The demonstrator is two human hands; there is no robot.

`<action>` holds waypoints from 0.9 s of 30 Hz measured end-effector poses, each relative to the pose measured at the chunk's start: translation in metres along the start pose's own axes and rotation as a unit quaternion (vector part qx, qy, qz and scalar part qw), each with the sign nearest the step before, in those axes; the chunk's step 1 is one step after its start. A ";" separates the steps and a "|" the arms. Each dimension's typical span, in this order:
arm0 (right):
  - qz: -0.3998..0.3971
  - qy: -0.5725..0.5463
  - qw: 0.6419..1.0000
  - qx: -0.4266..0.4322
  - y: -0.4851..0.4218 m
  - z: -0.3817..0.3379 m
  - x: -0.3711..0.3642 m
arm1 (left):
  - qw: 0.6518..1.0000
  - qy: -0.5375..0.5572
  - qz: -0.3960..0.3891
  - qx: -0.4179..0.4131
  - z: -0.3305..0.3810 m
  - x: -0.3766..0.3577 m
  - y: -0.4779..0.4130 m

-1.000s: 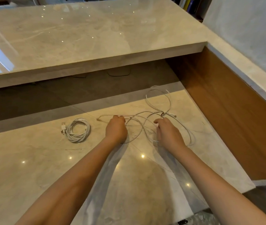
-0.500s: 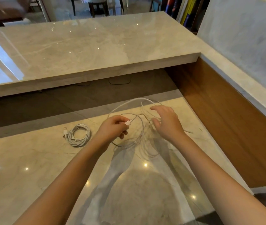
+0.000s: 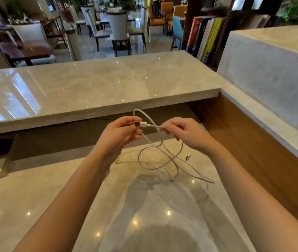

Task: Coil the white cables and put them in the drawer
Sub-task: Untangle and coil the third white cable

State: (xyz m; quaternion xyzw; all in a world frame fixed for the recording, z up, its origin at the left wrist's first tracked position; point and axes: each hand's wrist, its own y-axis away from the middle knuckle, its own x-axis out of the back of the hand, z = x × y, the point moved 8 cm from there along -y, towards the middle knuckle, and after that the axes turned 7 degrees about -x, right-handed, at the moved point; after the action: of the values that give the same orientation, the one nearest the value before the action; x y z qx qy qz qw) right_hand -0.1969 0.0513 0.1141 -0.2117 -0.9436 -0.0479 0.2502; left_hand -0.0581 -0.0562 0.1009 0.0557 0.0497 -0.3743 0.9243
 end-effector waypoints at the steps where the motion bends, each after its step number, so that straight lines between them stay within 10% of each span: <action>1: 0.009 -0.009 1.000 -0.016 -0.001 0.003 0.004 | 1.000 0.012 0.005 0.008 -0.002 0.001 0.000; 8: 0.095 0.151 0.984 -0.016 -0.007 -0.021 0.032 | 0.974 -0.166 0.116 -0.103 0.021 0.019 0.007; 14: 0.037 0.244 0.964 0.099 -0.004 -0.083 0.038 | 0.912 -0.339 -0.103 -0.204 0.064 -0.065 -0.002; 20: 0.081 0.111 0.984 0.112 0.003 -0.088 0.081 | 0.965 -0.059 -0.254 -0.035 0.057 -0.085 -0.006; 27: 0.044 -0.123 0.990 -0.054 0.007 0.015 0.054 | 0.877 0.398 -0.268 -0.011 0.091 -0.080 -0.008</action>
State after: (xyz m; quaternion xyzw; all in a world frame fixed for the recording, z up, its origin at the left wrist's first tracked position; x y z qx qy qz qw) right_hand -0.2430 0.0808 0.1270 -0.2703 -0.9530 -0.0613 0.1220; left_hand -0.1163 -0.0194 0.2008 0.1739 0.4305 -0.5534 0.6915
